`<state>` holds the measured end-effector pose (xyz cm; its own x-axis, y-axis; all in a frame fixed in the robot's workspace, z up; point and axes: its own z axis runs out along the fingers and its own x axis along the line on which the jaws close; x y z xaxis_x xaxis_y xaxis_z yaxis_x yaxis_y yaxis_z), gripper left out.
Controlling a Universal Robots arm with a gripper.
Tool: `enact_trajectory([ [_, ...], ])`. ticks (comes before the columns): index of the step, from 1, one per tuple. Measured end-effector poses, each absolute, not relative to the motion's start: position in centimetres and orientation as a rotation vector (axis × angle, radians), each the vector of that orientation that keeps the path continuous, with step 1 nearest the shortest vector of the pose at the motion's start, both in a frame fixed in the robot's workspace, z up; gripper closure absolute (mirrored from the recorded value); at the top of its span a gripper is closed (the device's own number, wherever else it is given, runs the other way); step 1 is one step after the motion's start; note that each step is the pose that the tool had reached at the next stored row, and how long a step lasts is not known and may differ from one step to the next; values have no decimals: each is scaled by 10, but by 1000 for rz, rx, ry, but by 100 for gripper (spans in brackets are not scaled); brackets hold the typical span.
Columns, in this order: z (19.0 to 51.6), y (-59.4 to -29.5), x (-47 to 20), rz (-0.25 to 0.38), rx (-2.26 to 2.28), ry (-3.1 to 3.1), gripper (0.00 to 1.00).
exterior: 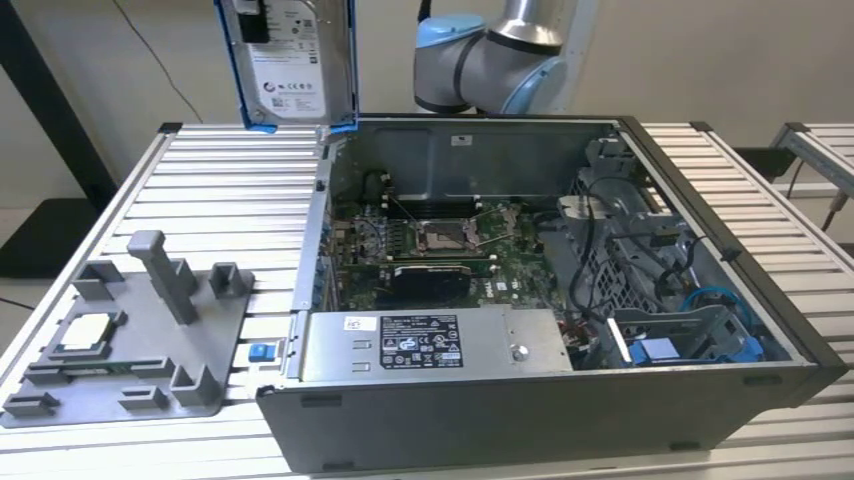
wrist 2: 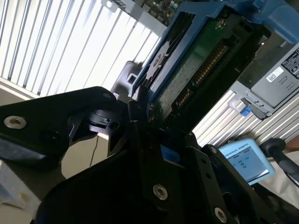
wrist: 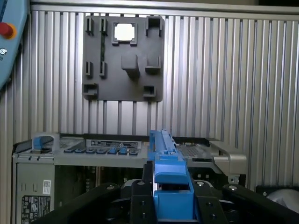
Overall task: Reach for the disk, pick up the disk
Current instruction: 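Pick up the disk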
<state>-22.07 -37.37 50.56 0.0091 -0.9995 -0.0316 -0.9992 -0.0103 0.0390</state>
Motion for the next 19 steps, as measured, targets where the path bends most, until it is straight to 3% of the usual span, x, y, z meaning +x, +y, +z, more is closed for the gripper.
enact_trajectory([
  [19,506,-374,-134,-78,2233,-2200,100],
])
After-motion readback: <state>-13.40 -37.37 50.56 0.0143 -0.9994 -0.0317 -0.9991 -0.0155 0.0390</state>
